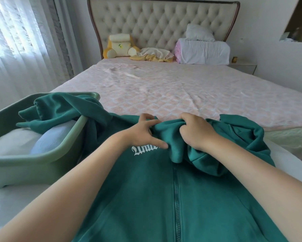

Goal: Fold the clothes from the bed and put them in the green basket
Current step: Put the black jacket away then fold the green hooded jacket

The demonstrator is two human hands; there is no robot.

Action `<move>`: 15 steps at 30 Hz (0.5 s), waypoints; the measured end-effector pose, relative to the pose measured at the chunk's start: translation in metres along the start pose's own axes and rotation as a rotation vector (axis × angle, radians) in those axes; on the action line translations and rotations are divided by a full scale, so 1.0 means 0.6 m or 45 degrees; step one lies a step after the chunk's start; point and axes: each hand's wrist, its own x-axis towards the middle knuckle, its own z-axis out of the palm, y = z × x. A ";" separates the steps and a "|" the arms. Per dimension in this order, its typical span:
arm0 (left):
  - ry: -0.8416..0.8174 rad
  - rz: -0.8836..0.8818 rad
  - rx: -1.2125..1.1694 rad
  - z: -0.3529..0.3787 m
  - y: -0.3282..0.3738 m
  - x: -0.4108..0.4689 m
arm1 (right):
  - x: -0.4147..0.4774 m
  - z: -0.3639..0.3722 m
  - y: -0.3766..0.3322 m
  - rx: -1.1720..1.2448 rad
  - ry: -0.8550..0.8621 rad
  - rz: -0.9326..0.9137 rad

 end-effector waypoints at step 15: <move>0.076 -0.070 1.061 -0.026 -0.074 -0.007 | -0.056 0.069 -0.056 -0.062 -0.562 -0.242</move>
